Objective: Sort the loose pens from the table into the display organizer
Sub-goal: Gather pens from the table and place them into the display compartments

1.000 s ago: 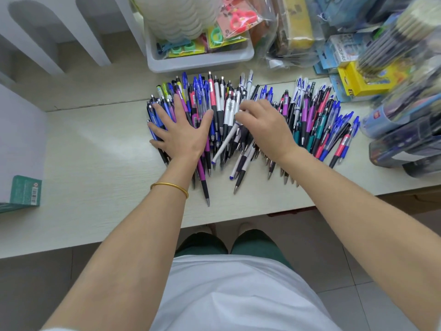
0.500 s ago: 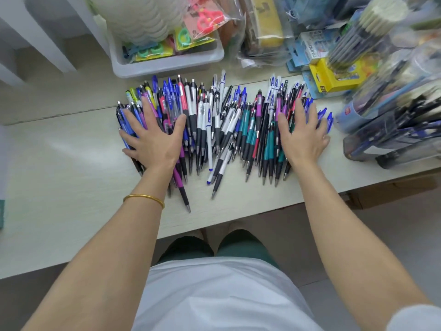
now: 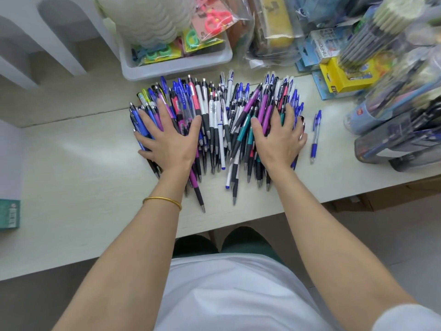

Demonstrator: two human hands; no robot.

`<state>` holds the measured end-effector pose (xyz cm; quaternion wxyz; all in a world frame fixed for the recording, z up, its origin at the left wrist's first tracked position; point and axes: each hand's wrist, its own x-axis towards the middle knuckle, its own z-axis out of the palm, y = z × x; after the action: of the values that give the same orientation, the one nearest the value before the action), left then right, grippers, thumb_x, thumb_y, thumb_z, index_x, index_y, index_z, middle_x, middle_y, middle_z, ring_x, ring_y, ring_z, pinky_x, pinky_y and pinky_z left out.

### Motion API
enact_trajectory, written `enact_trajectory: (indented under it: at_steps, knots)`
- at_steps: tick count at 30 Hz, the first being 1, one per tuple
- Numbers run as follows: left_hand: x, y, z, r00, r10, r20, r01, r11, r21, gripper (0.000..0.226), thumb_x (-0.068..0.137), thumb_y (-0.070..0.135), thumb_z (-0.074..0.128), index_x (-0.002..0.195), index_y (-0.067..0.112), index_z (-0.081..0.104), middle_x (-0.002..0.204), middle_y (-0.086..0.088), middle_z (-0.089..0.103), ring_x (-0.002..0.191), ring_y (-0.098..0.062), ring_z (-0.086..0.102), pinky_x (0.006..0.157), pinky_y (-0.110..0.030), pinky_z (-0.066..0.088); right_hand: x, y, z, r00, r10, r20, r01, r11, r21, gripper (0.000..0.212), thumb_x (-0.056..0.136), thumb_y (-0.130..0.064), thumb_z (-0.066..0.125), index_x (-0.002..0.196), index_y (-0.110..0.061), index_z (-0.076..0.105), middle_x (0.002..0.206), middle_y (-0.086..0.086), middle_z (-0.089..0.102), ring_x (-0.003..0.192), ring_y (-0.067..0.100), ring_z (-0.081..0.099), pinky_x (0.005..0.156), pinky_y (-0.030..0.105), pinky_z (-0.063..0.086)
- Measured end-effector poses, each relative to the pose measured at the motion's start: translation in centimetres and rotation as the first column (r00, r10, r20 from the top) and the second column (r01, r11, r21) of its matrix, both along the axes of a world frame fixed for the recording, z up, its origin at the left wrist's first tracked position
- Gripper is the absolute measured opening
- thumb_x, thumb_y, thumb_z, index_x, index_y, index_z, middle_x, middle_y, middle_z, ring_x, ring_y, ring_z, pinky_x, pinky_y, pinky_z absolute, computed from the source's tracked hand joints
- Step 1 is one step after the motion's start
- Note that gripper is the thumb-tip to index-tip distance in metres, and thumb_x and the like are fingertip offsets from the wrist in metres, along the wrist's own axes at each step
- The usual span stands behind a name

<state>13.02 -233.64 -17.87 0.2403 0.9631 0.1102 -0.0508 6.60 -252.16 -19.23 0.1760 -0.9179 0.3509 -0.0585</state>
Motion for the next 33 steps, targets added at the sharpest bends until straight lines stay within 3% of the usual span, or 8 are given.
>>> enact_trajectory:
  at_steps: [4, 10, 16, 23, 33]
  knots:
    - [0.1, 0.0, -0.1, 1.000, 0.000, -0.005, 0.000, 1.000, 0.005, 0.090, 0.082, 0.080, 0.036, 0.153, 0.041, -0.003, 0.163, -0.003, -0.011, 0.146, -0.045, -0.002, 0.114, -0.066, 0.009, 0.7, 1.1, 0.0, 0.998, 0.019, 0.059, -0.020, 1.000, 0.014, 0.072, 0.087, -0.070, 0.029, 0.134, -0.020, 0.053, 0.157, -0.001, 0.023, 0.142, 0.032, 0.021, 0.113, 0.055, 0.016]
    - [-0.1, -0.3, 0.4, 1.000, -0.011, -0.018, 0.012, 1.000, 0.012, 0.086, 0.085, 0.077, 0.035, 0.153, 0.040, -0.002, 0.163, -0.003, -0.013, 0.146, -0.046, -0.005, 0.113, -0.067, 0.007, 1.3, 2.5, 0.4, 0.995, 0.020, 0.097, -0.024, 0.999, 0.038, 0.077, 0.081, -0.072, 0.025, 0.136, -0.024, 0.050, 0.157, -0.001, 0.022, 0.141, 0.031, 0.023, 0.113, 0.055, 0.017]
    - [-0.2, -0.5, 0.6, 1.000, -0.017, -0.026, 0.018, 1.000, 0.020, 0.079, 0.090, 0.073, 0.029, 0.154, 0.040, -0.003, 0.163, -0.004, -0.015, 0.145, -0.047, -0.009, 0.112, -0.069, 0.004, 1.4, 4.1, 1.0, 0.996, 0.054, 0.065, -0.059, 0.995, 0.081, 0.068, 0.088, -0.069, 0.036, 0.145, -0.032, 0.035, 0.160, -0.001, 0.010, 0.144, 0.034, 0.015, 0.114, 0.056, 0.014]
    - [-0.6, -0.2, 0.7, 1.000, -0.028, 0.005, 0.028, 0.998, -0.057, 0.075, 0.092, 0.072, 0.026, 0.153, 0.040, -0.001, 0.162, -0.003, -0.018, 0.145, -0.044, -0.015, 0.112, -0.069, -0.001, 1.3, 4.5, 1.3, 0.998, 0.037, 0.054, -0.043, 0.992, 0.115, 0.078, 0.088, -0.071, 0.034, 0.152, -0.036, 0.006, 0.162, -0.001, -0.001, 0.146, 0.034, 0.006, 0.115, 0.056, 0.010]
    - [-0.8, -0.4, 1.1, 0.997, -0.072, 0.021, 0.073, 0.997, -0.039, 0.083, 0.086, 0.078, 0.031, 0.154, 0.041, 0.001, 0.163, -0.004, -0.012, 0.145, -0.045, -0.017, 0.111, -0.070, -0.002, 1.7, 5.6, 0.8, 0.964, 0.091, 0.251, -0.095, 0.995, 0.004, 0.068, 0.092, -0.056, 0.034, 0.150, -0.021, 0.028, 0.161, 0.006, 0.012, 0.145, 0.030, 0.018, 0.116, 0.050, 0.019]
